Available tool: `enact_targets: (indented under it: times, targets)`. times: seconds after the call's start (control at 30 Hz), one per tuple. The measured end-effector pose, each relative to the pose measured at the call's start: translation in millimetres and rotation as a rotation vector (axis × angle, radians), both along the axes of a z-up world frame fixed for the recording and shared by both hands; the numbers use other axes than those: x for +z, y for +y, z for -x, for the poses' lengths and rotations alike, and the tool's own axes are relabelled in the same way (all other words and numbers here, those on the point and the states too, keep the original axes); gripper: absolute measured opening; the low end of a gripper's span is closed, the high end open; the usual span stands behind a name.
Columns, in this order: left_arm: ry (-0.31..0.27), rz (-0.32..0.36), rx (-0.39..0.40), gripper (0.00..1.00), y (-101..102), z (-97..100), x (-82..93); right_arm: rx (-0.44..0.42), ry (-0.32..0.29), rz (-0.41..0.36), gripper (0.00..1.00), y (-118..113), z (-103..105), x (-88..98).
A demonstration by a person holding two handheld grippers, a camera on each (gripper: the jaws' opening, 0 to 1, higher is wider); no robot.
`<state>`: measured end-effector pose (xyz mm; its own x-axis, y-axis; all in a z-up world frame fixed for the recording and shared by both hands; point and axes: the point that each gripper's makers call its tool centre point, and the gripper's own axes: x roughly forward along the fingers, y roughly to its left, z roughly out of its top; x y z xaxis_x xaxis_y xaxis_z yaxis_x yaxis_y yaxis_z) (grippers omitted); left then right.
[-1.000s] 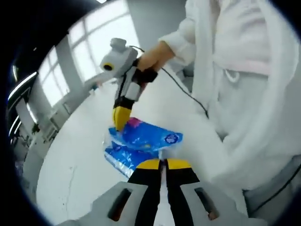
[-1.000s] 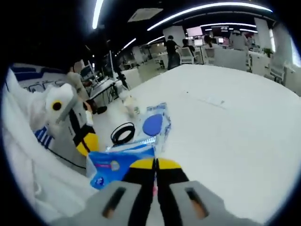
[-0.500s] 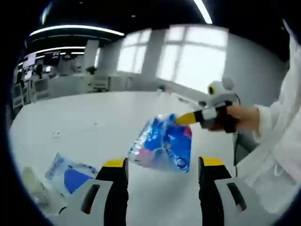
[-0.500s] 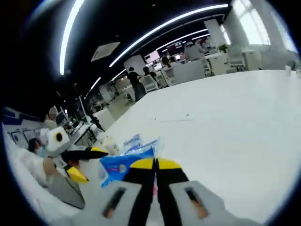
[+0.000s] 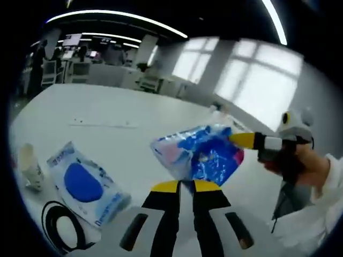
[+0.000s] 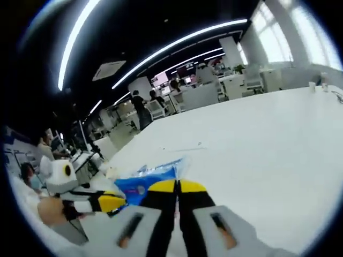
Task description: Arrange the tabletop items into an orderly group along one side of the table until the central work area is clear of visible clutter.
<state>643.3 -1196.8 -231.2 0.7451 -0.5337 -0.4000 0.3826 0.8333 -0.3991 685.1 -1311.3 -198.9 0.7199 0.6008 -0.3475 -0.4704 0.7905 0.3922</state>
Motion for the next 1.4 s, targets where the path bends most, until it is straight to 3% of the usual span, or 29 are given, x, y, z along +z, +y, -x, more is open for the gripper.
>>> enact_targets:
  times: [0.17, 0.5, 0.7, 1.4]
  targets:
    - [0.002, -0.084, 0.008, 0.0, 2.5, -8.7, -6.2, 0.0, 0.021, 0.026, 0.0, -1.1, 2.9, -12.0]
    - [0.072, -0.13, -0.021, 0.0, -15.4, -18.9, -30.4, -0.001, -0.012, 0.135, 0.0, -16.3, -4.1, -25.1]
    - [0.088, -0.176, -0.038, 0.0, -19.5, -29.8, -43.1, 0.001, 0.013, 0.168, 0.0, -21.8, -11.0, -43.7]
    - [0.208, -0.277, 0.006, 0.0, -12.7, -72.7, -106.4, 0.098, 0.119, 0.285, 0.0, -14.7, -63.2, -118.3]
